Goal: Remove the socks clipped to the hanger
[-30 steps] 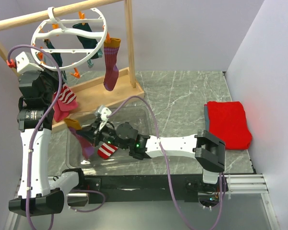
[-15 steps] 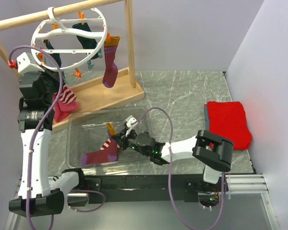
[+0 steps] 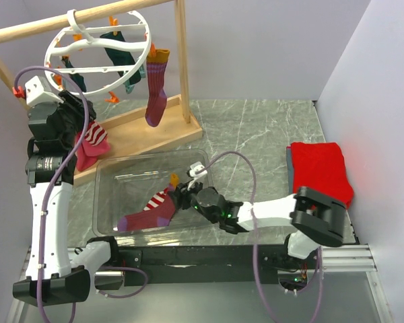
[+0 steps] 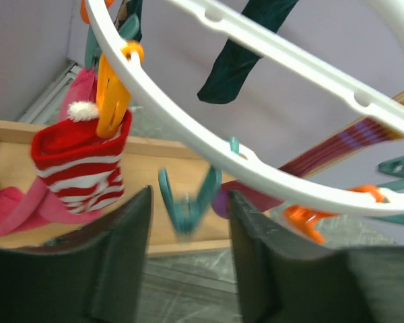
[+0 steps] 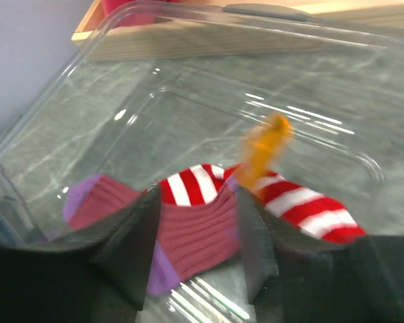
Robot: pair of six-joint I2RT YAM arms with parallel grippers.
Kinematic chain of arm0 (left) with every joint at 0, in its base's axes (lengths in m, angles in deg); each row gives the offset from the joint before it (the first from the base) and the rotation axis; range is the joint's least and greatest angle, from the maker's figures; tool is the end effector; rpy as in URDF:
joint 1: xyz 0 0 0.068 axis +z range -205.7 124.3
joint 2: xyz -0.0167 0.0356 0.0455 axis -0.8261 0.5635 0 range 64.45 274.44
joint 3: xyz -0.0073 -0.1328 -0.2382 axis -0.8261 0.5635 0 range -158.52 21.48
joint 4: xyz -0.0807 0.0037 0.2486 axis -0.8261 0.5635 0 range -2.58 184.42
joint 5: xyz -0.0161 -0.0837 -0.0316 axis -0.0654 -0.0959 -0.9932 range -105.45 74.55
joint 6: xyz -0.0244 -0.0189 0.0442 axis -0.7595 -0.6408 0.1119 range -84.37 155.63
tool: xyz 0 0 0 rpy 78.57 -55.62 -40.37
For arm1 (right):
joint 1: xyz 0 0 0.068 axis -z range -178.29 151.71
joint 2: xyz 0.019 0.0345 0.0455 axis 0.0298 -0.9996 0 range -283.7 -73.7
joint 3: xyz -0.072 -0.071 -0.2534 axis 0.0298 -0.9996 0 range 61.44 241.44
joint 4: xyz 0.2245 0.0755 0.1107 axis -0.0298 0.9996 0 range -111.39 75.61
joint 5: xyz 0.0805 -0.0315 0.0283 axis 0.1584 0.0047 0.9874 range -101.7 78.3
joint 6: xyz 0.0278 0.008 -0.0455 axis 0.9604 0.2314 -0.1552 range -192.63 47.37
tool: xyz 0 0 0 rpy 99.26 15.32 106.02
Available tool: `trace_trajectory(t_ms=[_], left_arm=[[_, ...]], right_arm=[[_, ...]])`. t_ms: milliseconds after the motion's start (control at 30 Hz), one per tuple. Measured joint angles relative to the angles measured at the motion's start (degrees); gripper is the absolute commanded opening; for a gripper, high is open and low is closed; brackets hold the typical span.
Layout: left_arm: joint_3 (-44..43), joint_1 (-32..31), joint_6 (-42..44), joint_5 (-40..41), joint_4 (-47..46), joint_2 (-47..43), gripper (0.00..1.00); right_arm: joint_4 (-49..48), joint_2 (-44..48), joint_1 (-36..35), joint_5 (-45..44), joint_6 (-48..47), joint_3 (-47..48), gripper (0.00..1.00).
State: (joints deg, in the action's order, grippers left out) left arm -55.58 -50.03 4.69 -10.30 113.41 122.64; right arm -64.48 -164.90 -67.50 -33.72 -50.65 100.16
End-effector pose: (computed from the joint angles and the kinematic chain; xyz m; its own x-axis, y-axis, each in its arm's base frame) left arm 0.2005 0.0231 0.4602 -0.0099 -0.5156 -0.8568 -0.2239 0.8362 -0.5006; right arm 0.1290 0.3019 0.2023 -0.3289 0.1112 -0.9378 -0.6602 0.6829 0.3125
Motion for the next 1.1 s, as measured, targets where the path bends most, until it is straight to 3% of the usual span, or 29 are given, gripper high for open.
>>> trace_trajectory(t_ms=[133, 433, 733, 933, 1100], left_arm=[[0.52, 0.02, 0.07, 0.31, 1.79, -0.81, 0.74], [0.50, 0.04, 0.11, 0.74, 5.79, -4.55, 0.83], [-1.68, 0.04, 0.31, -0.87, 11.61, -10.82, 0.93], [-1.92, 0.04, -1.33, -6.38, 12.24, -17.84, 0.93], [-1.11, 0.04, -3.08, -12.00, 10.82, -22.05, 0.94]], right_arm=[[7.69, 8.00, -0.72, -2.67, -0.09, -0.70, 0.73], [23.74, 23.82, -1.03, -6.08, -2.34, 0.11, 0.94], [29.49, 27.23, 1.86, 0.50, -4.87, 0.28, 1.00], [27.41, 26.16, 11.56, 10.47, -5.16, 1.53, 1.00], [22.12, 18.86, 18.47, 16.92, -5.70, 8.04, 1.00]])
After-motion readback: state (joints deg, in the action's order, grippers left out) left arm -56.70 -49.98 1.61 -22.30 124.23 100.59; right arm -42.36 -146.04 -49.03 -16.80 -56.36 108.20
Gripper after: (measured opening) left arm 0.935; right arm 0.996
